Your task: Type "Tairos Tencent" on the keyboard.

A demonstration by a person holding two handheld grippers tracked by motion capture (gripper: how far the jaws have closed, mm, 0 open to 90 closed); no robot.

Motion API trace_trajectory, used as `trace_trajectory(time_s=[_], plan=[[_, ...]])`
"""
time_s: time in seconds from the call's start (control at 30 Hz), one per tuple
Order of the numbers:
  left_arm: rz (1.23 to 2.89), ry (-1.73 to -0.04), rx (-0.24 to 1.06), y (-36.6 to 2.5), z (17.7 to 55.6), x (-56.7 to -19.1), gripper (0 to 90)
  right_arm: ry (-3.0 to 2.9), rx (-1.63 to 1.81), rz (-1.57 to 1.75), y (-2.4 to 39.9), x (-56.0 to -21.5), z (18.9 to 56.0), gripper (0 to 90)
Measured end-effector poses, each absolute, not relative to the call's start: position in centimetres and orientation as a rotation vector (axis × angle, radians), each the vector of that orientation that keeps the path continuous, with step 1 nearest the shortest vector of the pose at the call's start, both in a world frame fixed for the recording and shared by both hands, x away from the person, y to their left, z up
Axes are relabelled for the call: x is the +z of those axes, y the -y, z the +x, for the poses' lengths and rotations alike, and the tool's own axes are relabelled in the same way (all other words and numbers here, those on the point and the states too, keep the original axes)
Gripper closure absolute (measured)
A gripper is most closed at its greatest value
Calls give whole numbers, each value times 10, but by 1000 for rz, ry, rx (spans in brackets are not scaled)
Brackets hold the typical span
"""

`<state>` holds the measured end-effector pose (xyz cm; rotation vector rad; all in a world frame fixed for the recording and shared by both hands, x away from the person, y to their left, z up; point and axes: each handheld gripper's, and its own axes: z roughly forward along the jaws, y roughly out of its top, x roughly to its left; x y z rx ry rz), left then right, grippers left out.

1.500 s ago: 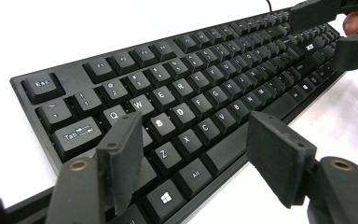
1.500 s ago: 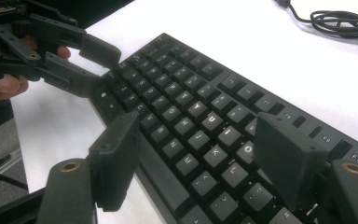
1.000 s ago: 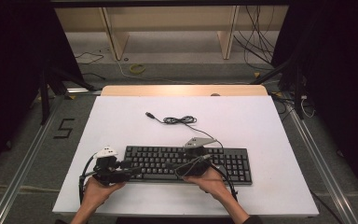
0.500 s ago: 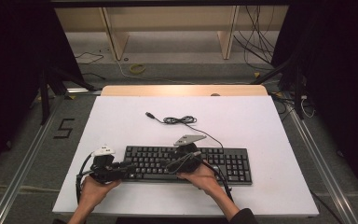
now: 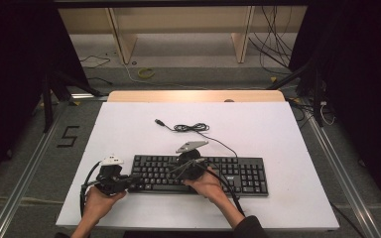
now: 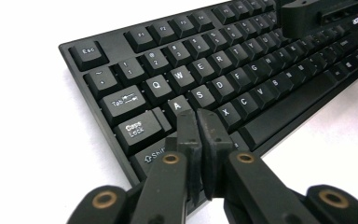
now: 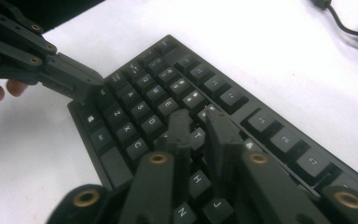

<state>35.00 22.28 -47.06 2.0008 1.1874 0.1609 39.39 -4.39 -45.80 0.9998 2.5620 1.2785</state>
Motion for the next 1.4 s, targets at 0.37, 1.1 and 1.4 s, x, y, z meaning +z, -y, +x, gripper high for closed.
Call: trace_trajectory(time_s=[0.37,1.1,1.4], plan=[[2004,-1208,168,-227,352,-472,892,-2591,1236,1011,31,-468,401,900],[2047,-1225,171,-224,355,-478,894,-2613,1165,1028,22,-479,405,900],[2042,-1229,168,-224,355,-478,894,-2605,1173,1042,22,-480,405,900]])
